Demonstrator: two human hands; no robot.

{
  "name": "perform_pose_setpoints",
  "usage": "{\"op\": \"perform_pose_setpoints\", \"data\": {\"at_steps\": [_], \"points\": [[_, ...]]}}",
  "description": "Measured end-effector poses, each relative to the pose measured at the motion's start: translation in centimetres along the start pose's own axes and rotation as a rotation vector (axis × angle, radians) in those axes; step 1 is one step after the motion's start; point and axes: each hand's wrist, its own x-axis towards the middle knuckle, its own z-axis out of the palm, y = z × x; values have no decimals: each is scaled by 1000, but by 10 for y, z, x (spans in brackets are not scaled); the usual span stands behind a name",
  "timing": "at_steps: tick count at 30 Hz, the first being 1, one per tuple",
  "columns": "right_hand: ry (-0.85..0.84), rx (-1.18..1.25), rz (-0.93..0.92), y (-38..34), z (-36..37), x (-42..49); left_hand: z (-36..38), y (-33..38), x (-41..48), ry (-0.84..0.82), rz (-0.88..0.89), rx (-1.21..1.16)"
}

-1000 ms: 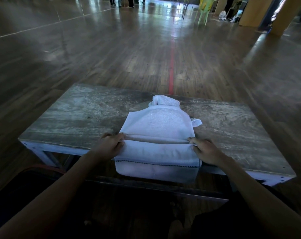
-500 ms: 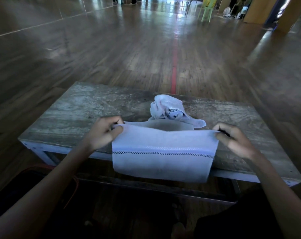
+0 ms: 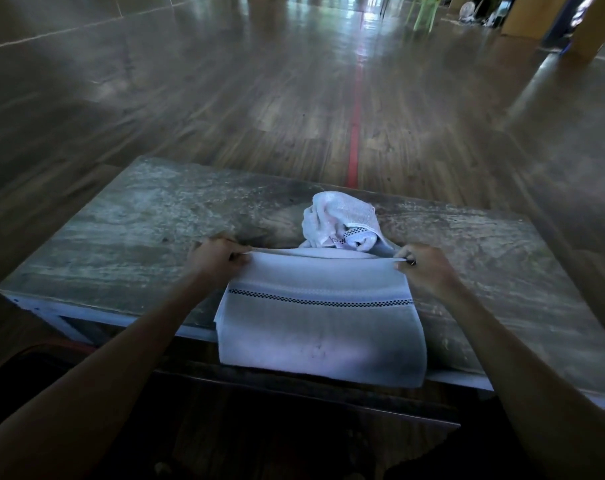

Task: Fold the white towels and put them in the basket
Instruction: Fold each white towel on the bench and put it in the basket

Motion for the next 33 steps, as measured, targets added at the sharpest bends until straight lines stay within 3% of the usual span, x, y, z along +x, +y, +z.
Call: {"op": "perform_pose_setpoints", "data": {"at_steps": [9,19,28,33], "points": [[-105,-57,-27,11,10,2,-2,4,6,-70,6,76],[-80,-9,-103,8,-8,-9,-20,-2,-8,-58,255,-14],[-192,-97,-86,14,-9,-8,-21,9,-7,157,250,-239],[-206,-76,-77,14,-8,-7,-3,9,12,-5,136,70]]}}
